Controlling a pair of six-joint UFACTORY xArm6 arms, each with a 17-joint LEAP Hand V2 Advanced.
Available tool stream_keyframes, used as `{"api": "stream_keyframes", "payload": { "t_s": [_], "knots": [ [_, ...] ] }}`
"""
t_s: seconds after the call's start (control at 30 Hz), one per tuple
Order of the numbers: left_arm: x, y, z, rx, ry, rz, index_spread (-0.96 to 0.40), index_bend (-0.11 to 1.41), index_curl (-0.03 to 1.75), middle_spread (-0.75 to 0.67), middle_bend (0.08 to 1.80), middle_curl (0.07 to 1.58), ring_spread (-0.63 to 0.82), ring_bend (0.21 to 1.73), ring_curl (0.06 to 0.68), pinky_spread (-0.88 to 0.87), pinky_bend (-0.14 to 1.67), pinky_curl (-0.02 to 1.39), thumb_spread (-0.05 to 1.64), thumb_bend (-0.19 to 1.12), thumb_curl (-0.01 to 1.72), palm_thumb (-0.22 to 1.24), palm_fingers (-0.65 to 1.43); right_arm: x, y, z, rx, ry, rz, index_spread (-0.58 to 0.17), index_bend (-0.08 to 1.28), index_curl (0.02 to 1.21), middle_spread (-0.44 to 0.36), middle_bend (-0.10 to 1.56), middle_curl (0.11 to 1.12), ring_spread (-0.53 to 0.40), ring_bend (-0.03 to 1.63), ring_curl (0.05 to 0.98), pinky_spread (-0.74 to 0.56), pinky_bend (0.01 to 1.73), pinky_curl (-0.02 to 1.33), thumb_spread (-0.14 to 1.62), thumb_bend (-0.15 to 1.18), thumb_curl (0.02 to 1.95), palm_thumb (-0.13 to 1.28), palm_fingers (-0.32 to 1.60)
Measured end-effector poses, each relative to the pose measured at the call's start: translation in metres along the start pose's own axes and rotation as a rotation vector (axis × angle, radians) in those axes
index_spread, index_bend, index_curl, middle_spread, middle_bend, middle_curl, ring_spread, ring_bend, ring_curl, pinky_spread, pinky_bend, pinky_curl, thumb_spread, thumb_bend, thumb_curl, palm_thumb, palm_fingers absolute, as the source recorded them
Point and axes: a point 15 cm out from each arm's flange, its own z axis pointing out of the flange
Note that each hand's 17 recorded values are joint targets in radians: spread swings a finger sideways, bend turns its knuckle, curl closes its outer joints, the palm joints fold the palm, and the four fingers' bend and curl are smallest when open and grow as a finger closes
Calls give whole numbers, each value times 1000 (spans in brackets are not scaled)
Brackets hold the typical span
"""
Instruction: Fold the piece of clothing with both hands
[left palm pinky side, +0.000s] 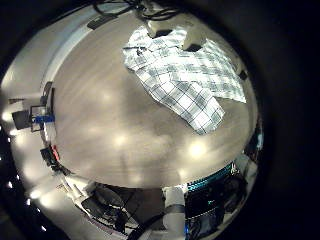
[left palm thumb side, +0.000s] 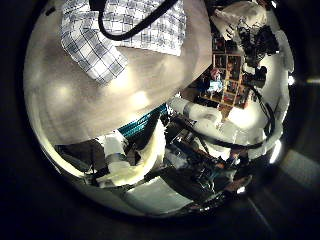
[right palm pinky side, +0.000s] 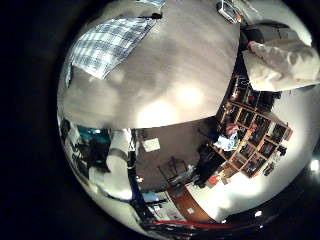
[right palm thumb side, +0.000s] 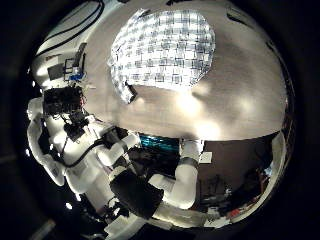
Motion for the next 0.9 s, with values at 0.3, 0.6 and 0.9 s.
{"api": "stream_keyframes", "payload": {
  "t_s": [0.3, 0.6, 0.9],
  "knots": [
    [-6, 5, 10, -54, -12, -3, -185, 391, 492, 182, 161, 253, 396, 512, 206, 461, 203, 334, 1111, -22, 294, 211, 180, -1, -6, 7, -27, -9, -6, -431, 171, 314, -59, 266, 371, -53, 700, 201, 303, 663, 62, 1206, -17, 216, 41, 332],
    [-50, 0, 50, -71, -52, 43, -139, 255, 453, 192, 169, 259, 401, 537, 216, 466, 238, 344, 1108, -21, 296, 223, 133, -19, 0, 14, -56, -81, -7, -428, 171, 313, -52, 266, 370, -52, 688, 201, 299, 649, 73, 1211, -14, 214, 41, 324],
    [-62, -13, 120, -103, -110, 106, -59, 148, 375, 257, 178, 270, 438, 570, 229, 477, 313, 361, 961, -39, 304, 168, 21, -26, 9, 32, -110, -106, 9, -419, 171, 313, -46, 270, 370, -38, 685, 202, 310, 635, 81, 1214, -16, 215, 42, 324]
  ]
}}
